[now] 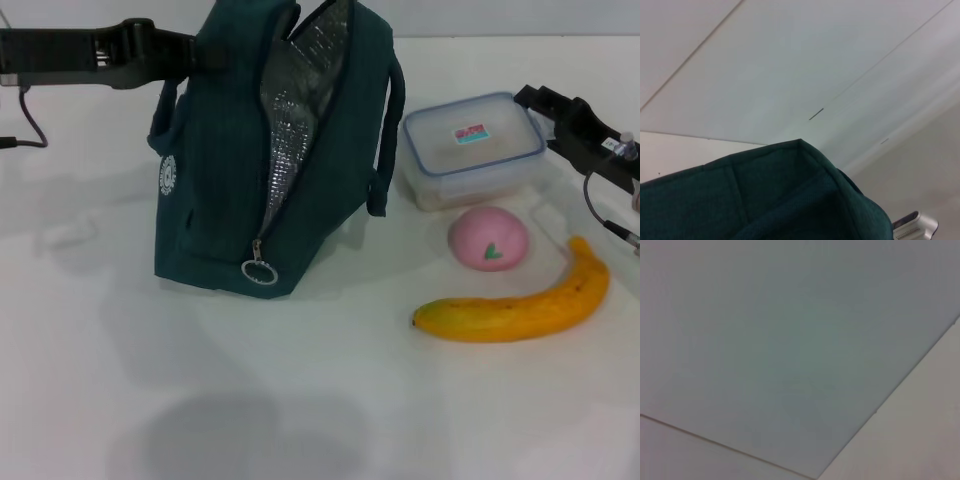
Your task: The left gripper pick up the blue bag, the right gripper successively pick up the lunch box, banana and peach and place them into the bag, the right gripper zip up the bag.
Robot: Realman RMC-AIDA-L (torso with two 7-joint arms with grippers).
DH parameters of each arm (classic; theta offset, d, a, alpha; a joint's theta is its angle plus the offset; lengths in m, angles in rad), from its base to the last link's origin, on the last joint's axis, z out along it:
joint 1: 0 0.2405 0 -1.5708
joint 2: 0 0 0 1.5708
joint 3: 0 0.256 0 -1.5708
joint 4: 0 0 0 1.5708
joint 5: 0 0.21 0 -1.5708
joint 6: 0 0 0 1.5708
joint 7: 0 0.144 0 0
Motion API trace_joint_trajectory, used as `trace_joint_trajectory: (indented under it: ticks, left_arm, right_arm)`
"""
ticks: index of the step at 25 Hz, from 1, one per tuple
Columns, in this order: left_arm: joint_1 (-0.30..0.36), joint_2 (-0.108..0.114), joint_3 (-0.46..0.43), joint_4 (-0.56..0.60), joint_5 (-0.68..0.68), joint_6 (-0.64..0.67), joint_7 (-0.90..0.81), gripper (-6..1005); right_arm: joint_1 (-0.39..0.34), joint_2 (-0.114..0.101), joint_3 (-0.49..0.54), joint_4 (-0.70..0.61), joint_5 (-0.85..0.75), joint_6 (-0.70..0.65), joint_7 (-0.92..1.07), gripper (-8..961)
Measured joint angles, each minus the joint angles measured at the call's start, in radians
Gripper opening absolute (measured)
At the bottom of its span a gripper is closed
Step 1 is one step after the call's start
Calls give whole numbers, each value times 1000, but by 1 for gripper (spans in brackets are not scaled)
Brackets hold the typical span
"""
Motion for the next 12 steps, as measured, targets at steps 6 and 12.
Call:
trace_joint_trajectory:
  ticks: [6,12]
  left_arm:
    - [0,1,1,1,0,2,0,33]
    - [-3,1,1,0,0,2,0,33]
  right_arm:
    - [-5,0,-9,-2,0,-17,-2,436]
    - [-18,0,-9,-12,6,-22,-14,235]
